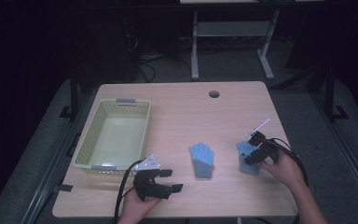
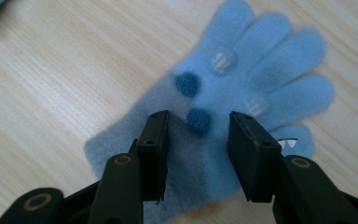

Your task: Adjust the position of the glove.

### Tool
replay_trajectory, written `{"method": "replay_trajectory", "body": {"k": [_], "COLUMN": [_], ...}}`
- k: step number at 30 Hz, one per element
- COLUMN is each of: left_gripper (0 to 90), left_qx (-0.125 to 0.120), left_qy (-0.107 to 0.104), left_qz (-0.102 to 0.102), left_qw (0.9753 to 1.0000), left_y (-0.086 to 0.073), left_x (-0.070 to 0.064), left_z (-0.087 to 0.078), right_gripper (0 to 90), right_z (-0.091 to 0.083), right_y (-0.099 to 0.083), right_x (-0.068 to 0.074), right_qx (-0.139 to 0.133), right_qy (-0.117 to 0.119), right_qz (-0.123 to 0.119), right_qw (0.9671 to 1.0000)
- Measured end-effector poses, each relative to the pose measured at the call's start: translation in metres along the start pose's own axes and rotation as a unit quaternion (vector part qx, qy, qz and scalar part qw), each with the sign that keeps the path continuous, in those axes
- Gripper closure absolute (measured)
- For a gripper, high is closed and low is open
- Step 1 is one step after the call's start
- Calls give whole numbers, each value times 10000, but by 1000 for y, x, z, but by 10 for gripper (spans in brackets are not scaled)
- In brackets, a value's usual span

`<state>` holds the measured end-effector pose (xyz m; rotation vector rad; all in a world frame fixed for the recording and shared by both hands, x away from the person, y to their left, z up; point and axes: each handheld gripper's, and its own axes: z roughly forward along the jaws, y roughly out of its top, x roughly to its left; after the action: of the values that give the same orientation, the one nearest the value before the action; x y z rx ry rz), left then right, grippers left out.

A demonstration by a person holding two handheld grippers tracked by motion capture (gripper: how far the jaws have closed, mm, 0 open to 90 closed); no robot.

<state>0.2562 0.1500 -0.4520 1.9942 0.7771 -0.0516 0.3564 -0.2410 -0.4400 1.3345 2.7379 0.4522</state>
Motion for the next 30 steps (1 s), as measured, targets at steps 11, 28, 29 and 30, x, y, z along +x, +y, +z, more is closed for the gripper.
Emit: {"method": "replay_trajectory", "body": {"k": [11,28,29,30], "left_gripper": [251,251,251,251], "left_qx": [-81,-86,-86,-78], "left_qy": [-25,-56,-56,-49], "left_qz": [-7,-38,-38,-39], "left_qw": [10000,9999,9999,9999], "left_y": [0,-1,-1,-1], "left_x": [-1,-1,-1,-1], "left_z": [0,1,1,0], "right_gripper": [609,690,690,713], "right_z": [1,1,1,1], "right_y": [5,7,7,7], "right_x": [4,8,8,9], "right_qx": [168,229,229,227], "right_qy": [-172,-221,-221,-206], "right_qz": [125,255,255,263], "right_qw": [9996,9992,9992,9992]}}
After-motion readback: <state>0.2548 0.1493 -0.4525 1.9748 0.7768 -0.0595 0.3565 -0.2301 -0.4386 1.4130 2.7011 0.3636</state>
